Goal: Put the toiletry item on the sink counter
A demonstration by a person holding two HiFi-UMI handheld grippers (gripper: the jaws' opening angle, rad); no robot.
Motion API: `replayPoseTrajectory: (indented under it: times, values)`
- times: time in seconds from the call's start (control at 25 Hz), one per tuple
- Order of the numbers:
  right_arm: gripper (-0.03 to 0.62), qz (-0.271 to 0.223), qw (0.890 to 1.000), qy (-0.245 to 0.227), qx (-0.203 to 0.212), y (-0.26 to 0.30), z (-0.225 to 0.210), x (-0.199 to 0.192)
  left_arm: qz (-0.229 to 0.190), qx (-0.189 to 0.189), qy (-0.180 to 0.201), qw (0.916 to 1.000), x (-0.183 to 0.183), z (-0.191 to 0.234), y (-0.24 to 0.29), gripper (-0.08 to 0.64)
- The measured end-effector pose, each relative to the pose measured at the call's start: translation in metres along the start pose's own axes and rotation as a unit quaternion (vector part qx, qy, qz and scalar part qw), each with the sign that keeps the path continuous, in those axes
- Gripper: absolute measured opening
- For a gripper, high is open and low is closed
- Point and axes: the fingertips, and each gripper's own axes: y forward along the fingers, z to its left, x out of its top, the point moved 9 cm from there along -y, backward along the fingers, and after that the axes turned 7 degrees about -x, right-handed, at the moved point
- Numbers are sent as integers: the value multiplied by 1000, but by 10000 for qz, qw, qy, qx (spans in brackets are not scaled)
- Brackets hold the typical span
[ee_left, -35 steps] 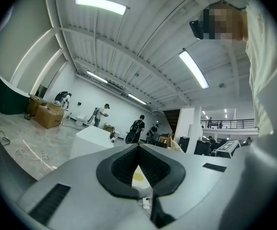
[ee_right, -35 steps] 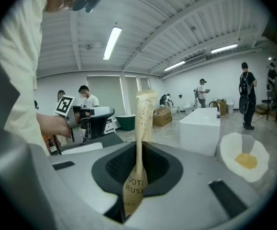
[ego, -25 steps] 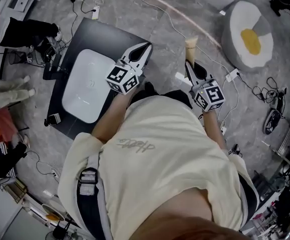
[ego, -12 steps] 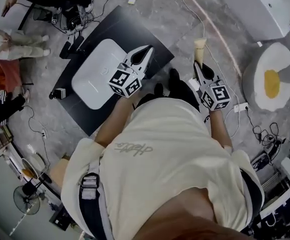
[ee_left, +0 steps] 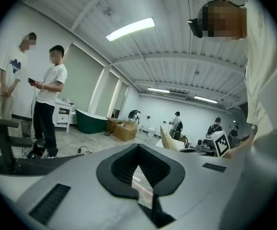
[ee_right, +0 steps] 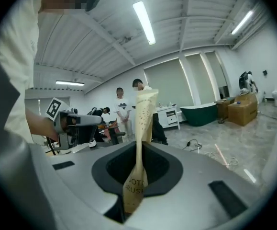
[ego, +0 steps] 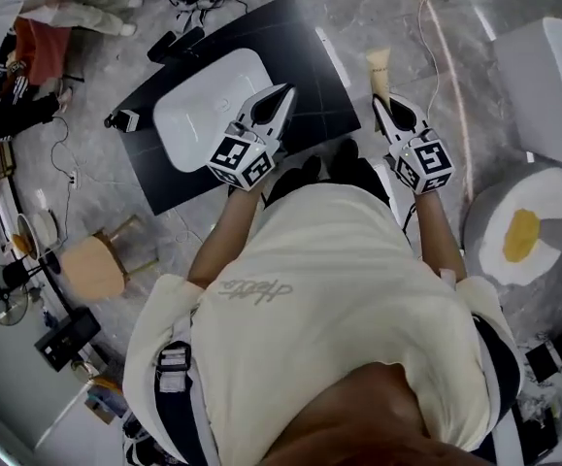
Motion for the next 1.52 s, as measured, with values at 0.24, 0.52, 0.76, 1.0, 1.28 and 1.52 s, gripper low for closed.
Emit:
replayPoseTrajectory:
  times: [0.24, 0.52, 0.76, 1.0, 1.28, 1.52]
  values:
    - [26, 417, 9971, -150, 625, 46, 2, -14, -26, 714, -194, 9973, -18, 14, -26, 3]
    - [26, 1052, 9910, -365, 739, 80, 21, -40, -221, 1073, -340, 9934, -26, 27, -58, 3]
    - [26, 1514, 9870, -157, 521, 93, 34, -55, -631, 1104, -257, 9916, -18, 45, -83, 3]
    - [26, 1962, 9798, -189, 341, 118, 41, -67, -664, 1272, -431, 9887, -38, 67, -115, 3]
    - [26, 2689, 9594, -808, 283, 146, 46, -88, -735, 1263, -495, 9880, -40, 95, -129, 3]
    - [26, 3182, 9453, -698, 153, 183, 39, -113, -769, 1193, -514, 9885, -35, 120, -124, 3]
